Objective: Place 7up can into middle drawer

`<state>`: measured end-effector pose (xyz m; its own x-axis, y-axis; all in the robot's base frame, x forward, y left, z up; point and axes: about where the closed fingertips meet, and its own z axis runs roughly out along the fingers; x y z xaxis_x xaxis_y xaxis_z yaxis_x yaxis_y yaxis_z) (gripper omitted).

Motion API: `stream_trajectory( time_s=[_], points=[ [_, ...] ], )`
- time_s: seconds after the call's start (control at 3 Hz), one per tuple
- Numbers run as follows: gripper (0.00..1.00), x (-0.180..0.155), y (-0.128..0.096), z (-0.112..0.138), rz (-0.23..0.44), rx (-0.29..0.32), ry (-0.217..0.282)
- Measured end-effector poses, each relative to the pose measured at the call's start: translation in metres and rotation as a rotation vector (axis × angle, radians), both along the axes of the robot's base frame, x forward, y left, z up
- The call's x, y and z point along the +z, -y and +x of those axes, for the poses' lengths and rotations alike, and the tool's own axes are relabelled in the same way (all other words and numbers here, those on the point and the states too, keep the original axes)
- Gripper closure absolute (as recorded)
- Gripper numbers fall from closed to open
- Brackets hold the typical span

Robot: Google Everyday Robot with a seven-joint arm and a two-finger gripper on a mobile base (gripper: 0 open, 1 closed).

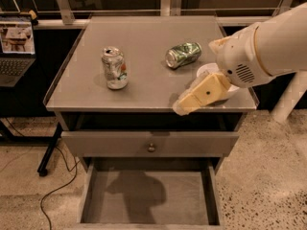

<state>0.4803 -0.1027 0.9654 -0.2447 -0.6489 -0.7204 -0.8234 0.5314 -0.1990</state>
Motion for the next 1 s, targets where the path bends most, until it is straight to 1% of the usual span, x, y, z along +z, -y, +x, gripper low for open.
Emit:
stream_trajectory(
  time_s=[0.67,1.0],
  points=[
    [0.0,-0.038,-0.063,0.024,0.08,0.08,-0.036],
    [0.0,-0.059,-0.122,0.058,0.107,0.154,-0.05]
  ],
)
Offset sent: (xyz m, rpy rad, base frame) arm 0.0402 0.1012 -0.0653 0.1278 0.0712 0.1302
